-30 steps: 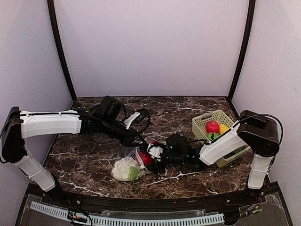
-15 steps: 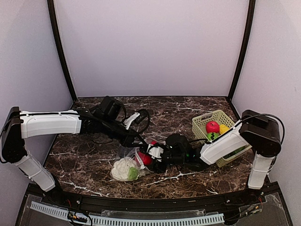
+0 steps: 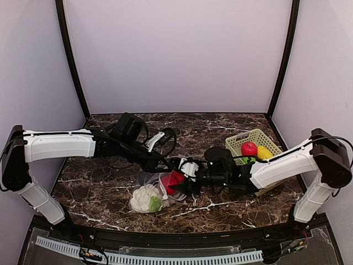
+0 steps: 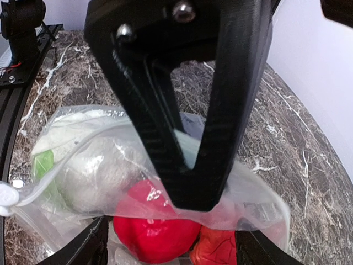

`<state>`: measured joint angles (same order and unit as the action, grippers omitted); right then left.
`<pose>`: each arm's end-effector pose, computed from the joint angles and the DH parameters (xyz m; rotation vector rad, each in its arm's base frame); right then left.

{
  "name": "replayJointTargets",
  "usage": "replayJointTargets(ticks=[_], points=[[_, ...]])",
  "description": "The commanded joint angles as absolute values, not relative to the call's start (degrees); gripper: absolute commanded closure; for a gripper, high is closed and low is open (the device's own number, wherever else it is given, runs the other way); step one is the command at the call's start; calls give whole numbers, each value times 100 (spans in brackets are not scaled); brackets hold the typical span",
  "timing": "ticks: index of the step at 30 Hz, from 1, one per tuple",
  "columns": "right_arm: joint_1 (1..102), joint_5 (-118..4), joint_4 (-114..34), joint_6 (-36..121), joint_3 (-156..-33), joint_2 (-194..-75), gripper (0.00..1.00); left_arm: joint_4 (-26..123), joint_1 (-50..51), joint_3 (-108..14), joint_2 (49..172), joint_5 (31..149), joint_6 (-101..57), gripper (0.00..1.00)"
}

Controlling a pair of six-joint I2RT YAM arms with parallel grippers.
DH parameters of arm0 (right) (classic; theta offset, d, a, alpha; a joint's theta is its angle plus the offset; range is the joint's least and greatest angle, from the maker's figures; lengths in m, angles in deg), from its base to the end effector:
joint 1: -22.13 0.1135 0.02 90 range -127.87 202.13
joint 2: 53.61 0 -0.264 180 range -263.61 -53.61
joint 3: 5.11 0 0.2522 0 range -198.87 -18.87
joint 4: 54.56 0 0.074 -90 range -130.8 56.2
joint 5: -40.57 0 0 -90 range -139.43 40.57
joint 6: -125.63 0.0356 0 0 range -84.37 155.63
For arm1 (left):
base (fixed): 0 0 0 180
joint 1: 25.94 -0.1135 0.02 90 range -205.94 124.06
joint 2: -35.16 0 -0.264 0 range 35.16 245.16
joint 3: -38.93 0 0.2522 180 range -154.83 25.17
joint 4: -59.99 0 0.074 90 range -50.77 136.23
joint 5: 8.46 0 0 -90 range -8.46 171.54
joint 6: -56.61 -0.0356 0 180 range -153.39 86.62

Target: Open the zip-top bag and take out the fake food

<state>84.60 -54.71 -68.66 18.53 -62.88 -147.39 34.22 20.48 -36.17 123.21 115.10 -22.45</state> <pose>0.1556 0.3056 0.1878 -1.3281 1.4975 0.6064 0.2185 -0.2582 0.2560 1.0462 2.1474 -1.1700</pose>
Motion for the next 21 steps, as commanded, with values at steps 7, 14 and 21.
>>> replayJointTargets(ticks=[7,14,21], points=[[8505,-5520,-7069,1757,-6303,-15458,30,3451,2072,-3638,12177,11593,-2290,99],[8494,-5413,-7088,1551,-6725,-15911,24,3406,2071,-3625,12147,11667,-2297,99],[8493,-5229,-7211,1410,-6779,-15783,14,3441,2073,-3600,12124,11744,-2295,99]])
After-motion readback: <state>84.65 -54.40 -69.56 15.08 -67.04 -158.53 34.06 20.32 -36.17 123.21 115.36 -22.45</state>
